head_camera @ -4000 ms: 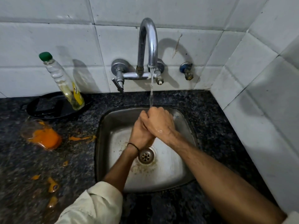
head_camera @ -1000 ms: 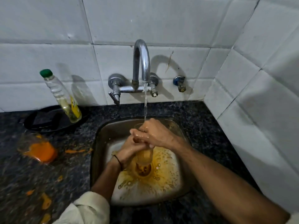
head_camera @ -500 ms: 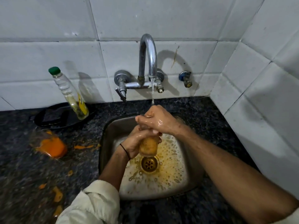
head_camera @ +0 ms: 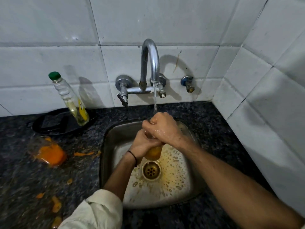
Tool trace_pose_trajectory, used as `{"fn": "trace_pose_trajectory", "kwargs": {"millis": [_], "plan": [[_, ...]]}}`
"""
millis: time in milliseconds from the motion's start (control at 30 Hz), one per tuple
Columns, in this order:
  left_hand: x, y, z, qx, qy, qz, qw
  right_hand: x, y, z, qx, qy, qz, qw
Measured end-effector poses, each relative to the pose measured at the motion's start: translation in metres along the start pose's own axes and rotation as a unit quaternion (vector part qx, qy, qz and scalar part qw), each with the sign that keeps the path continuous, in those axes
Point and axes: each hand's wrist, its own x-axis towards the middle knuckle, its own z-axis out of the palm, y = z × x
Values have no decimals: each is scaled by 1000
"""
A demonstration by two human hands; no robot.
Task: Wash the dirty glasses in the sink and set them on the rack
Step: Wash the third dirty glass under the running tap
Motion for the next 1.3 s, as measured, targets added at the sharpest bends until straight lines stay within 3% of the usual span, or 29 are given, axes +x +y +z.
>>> {"fn": "trace_pose_trajectory", "kwargs": {"millis": [67, 133, 233, 300, 333, 400, 467, 533, 567, 633, 700, 733, 767, 833, 867, 900, 967, 1000, 1067, 1100, 1167, 1233, 1300], "plan": [[0, 5, 16, 185, 151, 19, 971, -6, -4, 17, -11, 81, 82, 993], [-5, 4, 24, 234, 208, 32, 949, -10, -3, 22, -8, 82, 107, 991], [-4, -7, 4, 64, 24, -26, 997, -11, 6, 7, 2, -26, 27, 999], [-4, -9, -9, -28, -97, -37, 994, -11, 8, -3, 18, -107, -11, 994], [-4, -8, -10, -37, -110, -36, 993, -10, 7, -5, 22, -114, -15, 993], [-5, -3, -2, 25, -28, -23, 999, -10, 2, 1, 27, -53, 30, 998], [-1, -4, 9, 160, 119, 45, 979, -8, -8, 13, 97, -1, 151, 984], [1, -8, 10, 252, 197, 102, 942, -11, -20, 24, 231, -42, 226, 945], [3, -10, 7, 259, 206, 112, 937, -15, -22, 26, 247, -75, 216, 942], [6, -11, -5, 226, 185, 119, 949, -25, -18, 19, 174, -119, 101, 972], [9, -9, -19, 202, 130, 137, 961, -27, 4, 7, 20, -165, -56, 985], [11, -9, -25, 200, 95, 139, 965, -25, 15, -1, -110, -191, -142, 965], [13, -10, -29, 207, 58, 136, 967, -21, 25, -9, -238, -214, -217, 922], [14, -12, -28, 225, 29, 132, 965, -14, 34, -19, -371, -248, -276, 851], [14, -13, -25, 219, 42, 133, 966, -12, 31, -20, -375, -253, -257, 854], [13, -14, -20, 202, 59, 136, 968, -12, 21, -15, -321, -261, -193, 890], [14, -14, -9, 177, 97, 157, 967, -10, -2, 4, -145, -254, 10, 956], [15, -15, -5, 176, 115, 166, 963, -11, -10, 20, -85, -212, 90, 969], [17, -15, -5, 195, 144, 164, 956, -17, -15, 43, 4, -95, 148, 984], [16, -15, -8, 203, 146, 162, 955, -22, -13, 46, 26, -51, 127, 990], [13, -15, -15, 181, 128, 157, 962, -34, 9, 38, -1, -46, -22, 999], [10, -18, -23, 158, 107, 134, 973, -33, 38, 20, -171, -87, -216, 957], [9, -17, -19, 177, 123, 117, 969, -21, 55, 6, -244, -125, -264, 925]]}}
